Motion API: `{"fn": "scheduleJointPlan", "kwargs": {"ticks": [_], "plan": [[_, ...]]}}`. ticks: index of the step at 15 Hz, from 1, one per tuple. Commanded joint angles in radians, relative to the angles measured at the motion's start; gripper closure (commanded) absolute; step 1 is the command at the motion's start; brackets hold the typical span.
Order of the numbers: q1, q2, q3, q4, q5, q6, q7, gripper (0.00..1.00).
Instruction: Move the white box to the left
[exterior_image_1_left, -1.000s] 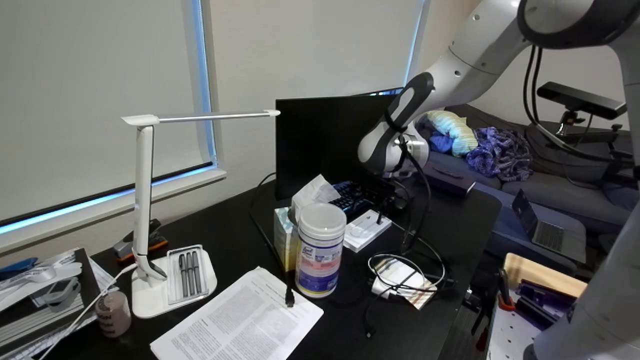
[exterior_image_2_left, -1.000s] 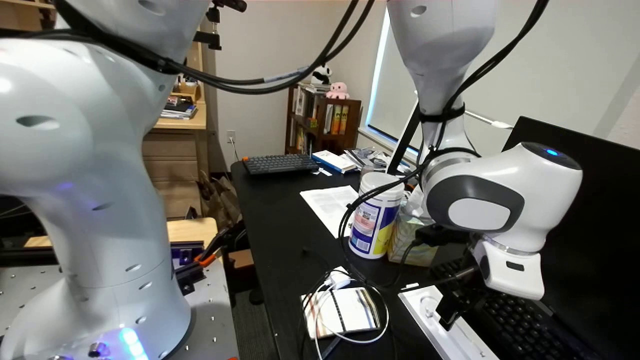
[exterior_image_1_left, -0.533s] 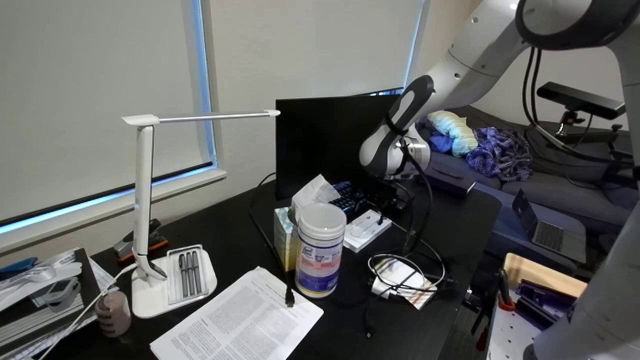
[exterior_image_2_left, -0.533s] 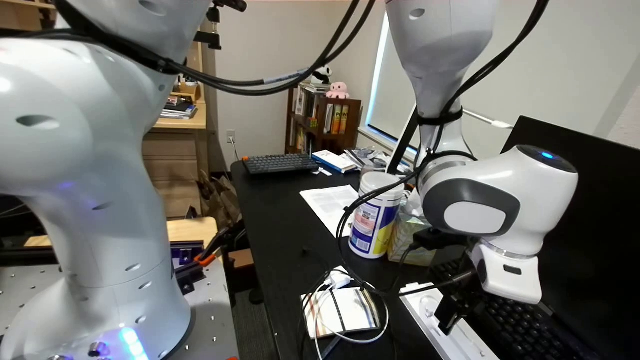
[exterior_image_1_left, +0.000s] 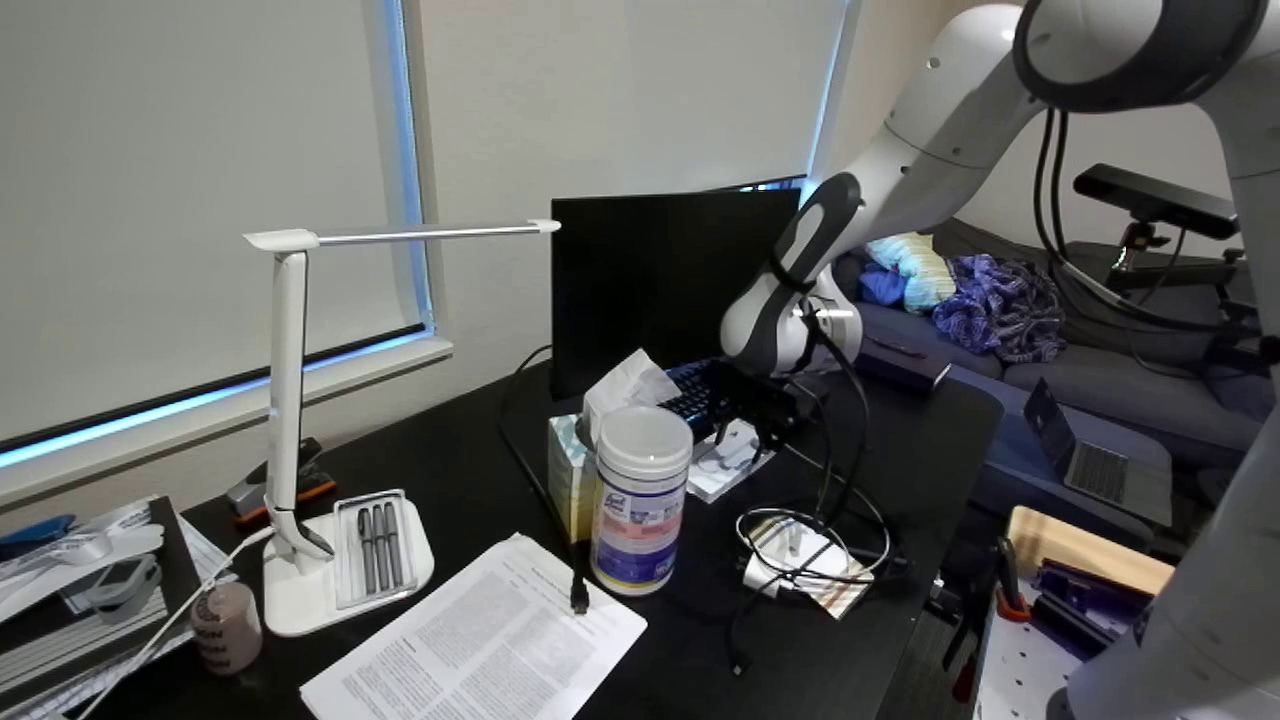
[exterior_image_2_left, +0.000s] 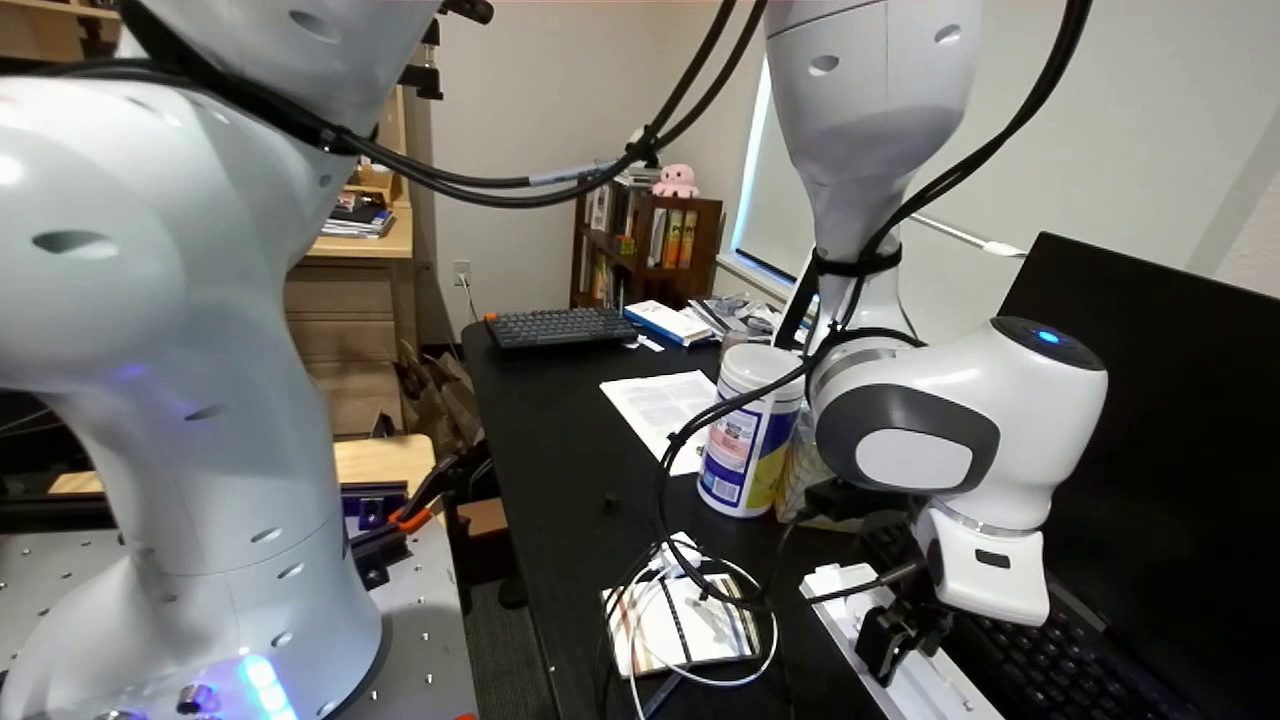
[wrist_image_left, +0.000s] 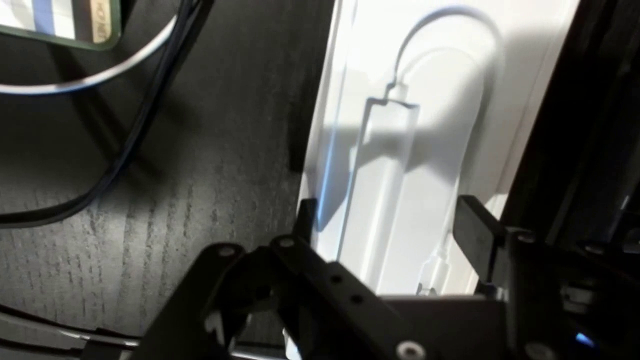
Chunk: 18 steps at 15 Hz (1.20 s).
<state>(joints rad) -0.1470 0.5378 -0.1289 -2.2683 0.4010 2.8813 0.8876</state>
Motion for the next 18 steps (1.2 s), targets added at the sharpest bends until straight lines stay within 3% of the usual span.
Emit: {"fn": "scheduleJointPlan", "kwargs": {"ticks": [1, 5, 6, 7, 8, 10, 17, 18], "plan": [[-0.007, 0.005, 0.015, -0.011, 0.028, 0.031, -0.036, 0.59], [-0.002, 0.006, 0.010, -0.006, 0.022, 0.015, -0.032, 0.85], [0.000, 0.006, 0.009, -0.006, 0.020, 0.015, -0.030, 0.81], [0.002, 0.007, 0.006, -0.006, 0.017, 0.012, -0.031, 0.71], [0.004, 0.008, 0.004, -0.007, 0.015, 0.014, -0.030, 0.52], [0.006, 0.010, 0.001, -0.008, 0.010, 0.010, -0.031, 0.46], [0.017, 0.044, -0.006, -0.011, -0.001, -0.001, -0.044, 0.01], [0.019, 0.050, -0.009, -0.007, 0.002, -0.001, -0.041, 0.45]]}}
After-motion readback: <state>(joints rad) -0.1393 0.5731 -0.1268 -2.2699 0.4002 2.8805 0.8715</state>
